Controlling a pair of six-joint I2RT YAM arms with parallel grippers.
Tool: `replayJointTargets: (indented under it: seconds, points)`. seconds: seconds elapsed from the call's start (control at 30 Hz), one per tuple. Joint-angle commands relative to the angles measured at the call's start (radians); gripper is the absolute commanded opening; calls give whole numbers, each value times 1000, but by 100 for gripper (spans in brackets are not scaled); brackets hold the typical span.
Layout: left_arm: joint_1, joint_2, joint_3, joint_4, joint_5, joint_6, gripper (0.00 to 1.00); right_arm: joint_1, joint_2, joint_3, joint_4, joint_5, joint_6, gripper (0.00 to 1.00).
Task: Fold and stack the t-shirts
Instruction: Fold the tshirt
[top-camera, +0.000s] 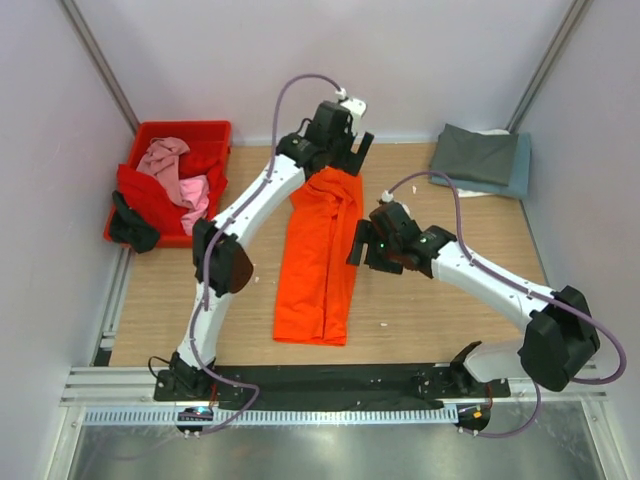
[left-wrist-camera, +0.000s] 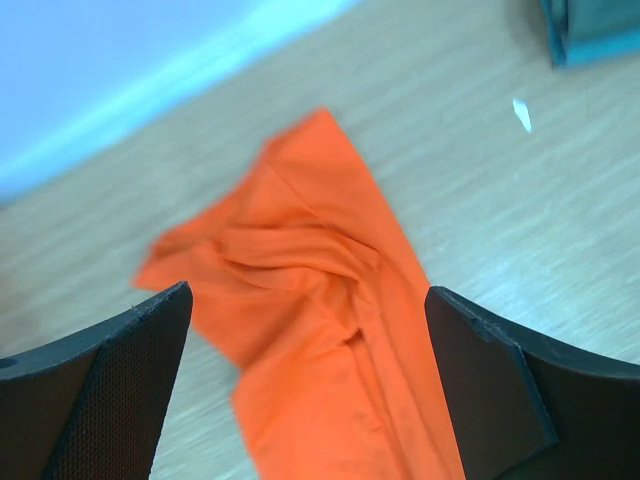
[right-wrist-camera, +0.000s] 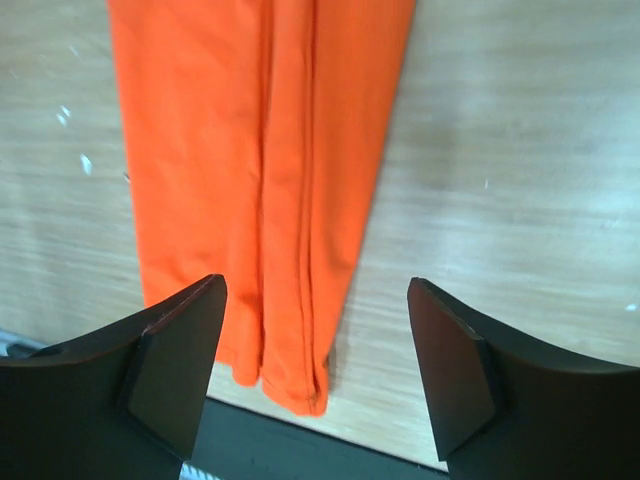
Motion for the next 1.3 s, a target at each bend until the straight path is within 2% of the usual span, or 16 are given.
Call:
replayJointTargets:
  seconds: [0.0,0.1,0.2,0.23,0.3,0.33,0.37,0.4,0.53,0.57,0.63,0.67,0.8,0.93,1.13,1.27]
  points:
    - [44,-143,17,-44,-168,47,100,-21,12,90,-52,118,-72,81]
    - [52,-250,-82,-64,-219,-2,100,-100,82,162,-21,60,-112,81]
    - [60,-374,-281,-87,-249,-96,98,-207,154,253,46,-30,-163,76]
    - [63,-417,-412,-85,-244,-178,97,-230,217,285,71,-78,-174,73]
    - [63,-549,-562,-44,-186,-254,92,-279,298,420,78,-118,-218,59]
    - [61,-595,-721,-18,-110,-334,90,-288,388,539,68,-155,-233,51]
    - [57,-641,-806,16,-65,-370,88,-296,453,613,48,-172,-247,45]
    - [52,-737,-964,98,-11,-439,88,-301,571,768,-1,-223,-275,41]
    - [20,-882,-1249,266,47,-541,85,-302,820,1062,-76,-381,-289,39]
    - [11,-892,-1282,286,49,-571,84,-302,919,1175,-84,-399,-283,37]
    - [-8,-893,-1351,320,58,-602,83,-304,1019,1321,-81,-434,-257,35]
    - [-20,-892,-1368,329,64,-622,82,-305,1105,1353,-66,-499,-246,33]
    - [-43,-886,-1461,376,47,-670,80,-316,1252,1410,94,-655,-116,26]
    - [-58,-870,-1506,389,49,-685,79,-319,1331,1423,140,-631,-105,26]
    - [-77,-858,-1604,424,41,-737,79,-357,1380,1394,91,-522,-158,26]
    - [-159,-870,-1707,471,31,-823,78,-382,1412,1405,85,-491,-180,27]
